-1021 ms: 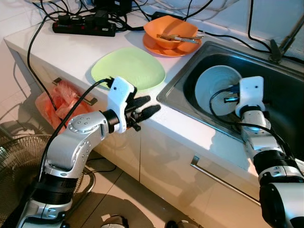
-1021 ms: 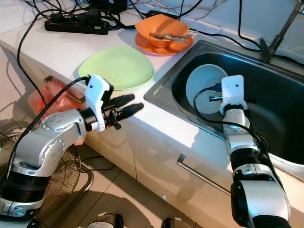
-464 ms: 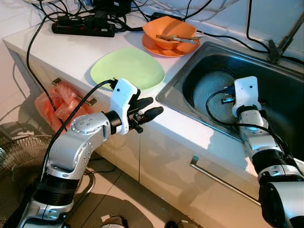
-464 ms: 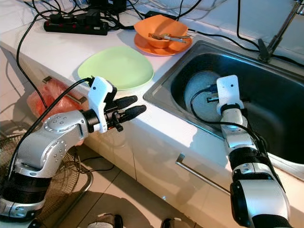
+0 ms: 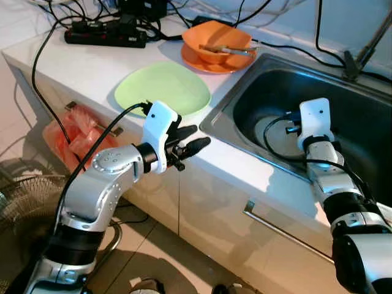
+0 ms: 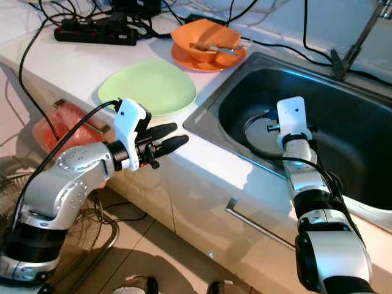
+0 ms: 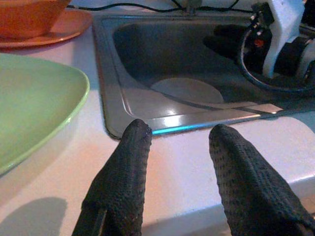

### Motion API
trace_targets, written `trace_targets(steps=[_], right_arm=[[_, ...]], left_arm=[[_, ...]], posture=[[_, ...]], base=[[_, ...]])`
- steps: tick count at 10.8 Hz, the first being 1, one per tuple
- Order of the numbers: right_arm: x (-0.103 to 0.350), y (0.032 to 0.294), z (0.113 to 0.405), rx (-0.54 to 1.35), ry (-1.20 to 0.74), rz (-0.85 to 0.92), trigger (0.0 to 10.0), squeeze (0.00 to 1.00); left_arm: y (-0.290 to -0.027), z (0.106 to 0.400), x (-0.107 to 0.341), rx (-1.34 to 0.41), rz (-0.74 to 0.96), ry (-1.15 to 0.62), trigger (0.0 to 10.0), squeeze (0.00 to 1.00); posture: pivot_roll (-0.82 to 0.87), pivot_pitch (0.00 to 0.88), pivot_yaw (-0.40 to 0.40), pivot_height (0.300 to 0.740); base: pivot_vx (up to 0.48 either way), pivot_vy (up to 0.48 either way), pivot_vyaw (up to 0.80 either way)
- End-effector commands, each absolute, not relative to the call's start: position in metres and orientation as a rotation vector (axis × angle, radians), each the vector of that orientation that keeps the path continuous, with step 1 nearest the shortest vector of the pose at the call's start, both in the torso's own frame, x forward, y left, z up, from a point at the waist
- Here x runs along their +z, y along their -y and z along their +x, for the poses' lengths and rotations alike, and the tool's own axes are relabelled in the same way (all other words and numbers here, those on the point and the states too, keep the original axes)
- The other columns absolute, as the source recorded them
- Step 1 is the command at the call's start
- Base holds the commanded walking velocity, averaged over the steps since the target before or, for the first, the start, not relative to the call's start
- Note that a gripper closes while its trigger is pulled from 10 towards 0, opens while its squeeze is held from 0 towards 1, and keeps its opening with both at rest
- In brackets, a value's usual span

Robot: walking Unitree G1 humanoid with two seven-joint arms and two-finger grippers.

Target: Kitchen organization

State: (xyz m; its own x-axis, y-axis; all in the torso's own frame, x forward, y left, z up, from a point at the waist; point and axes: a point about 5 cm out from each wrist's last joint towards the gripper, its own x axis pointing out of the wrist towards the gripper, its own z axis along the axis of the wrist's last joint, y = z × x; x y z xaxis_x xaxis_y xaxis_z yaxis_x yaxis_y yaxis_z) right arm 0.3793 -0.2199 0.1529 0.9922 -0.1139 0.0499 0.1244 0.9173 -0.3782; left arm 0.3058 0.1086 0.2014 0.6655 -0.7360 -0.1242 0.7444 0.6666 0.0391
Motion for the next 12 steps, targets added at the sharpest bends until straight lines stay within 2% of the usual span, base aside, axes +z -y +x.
trace_targets(steps=[1,3,5,6,7,8,9,12], right_arm=[[0.134,0.214,0.375,-0.088,-0.036,-0.364,10.0,0.0],[0.147,0.183,0.379,0.098,0.053,-0.211,10.0,0.0],[0.148,0.166,0.377,0.195,0.079,-0.132,10.0,0.0],[0.144,0.159,0.375,0.248,0.073,-0.129,10.0,0.0],[0.142,0.157,0.374,0.261,0.068,-0.131,10.0,0.0],[0.141,0.157,0.373,0.276,0.062,-0.127,10.0,0.0],[0.14,0.157,0.373,0.283,0.06,-0.127,10.0,0.0],[0.14,0.157,0.372,0.301,0.056,-0.13,10.0,0.0]], left_arm=[[-0.109,0.31,0.207,-0.789,0.086,-0.064,10.0,0.0],[-0.136,0.331,0.239,-0.509,-0.017,0.109,10.0,0.0],[-0.153,0.336,0.251,-0.383,-0.031,0.156,10.0,0.0],[-0.174,0.337,0.258,-0.266,-0.04,0.175,10.0,0.0],[-0.183,0.335,0.26,-0.227,-0.033,0.178,10.0,0.0],[-0.214,0.333,0.26,-0.094,-0.026,0.161,10.0,0.0],[-0.232,0.332,0.255,-0.005,-0.033,0.126,10.0,0.0],[-0.246,0.329,0.233,0.046,-0.061,0.026,10.0,0.02]], posture=[[0.09,0.126,-0.038,0.74],[0.08,0.128,-0.04,0.74],[0.09,0.127,-0.039,0.74],[0.09,0.122,-0.037,0.74],[0.09,0.122,-0.037,0.74],[0.1,0.118,-0.035,0.74],[0.1,0.112,-0.034,0.74],[0.1,0.113,-0.038,0.74]], base=[[0.0,0.0,0.0],[0.0,0.0,0.0],[0.0,0.0,0.0],[0.0,0.0,0.0],[0.0,0.0,0.0],[0.0,0.0,0.0],[0.0,0.0,0.0],[0.0,0.0,0.0]])
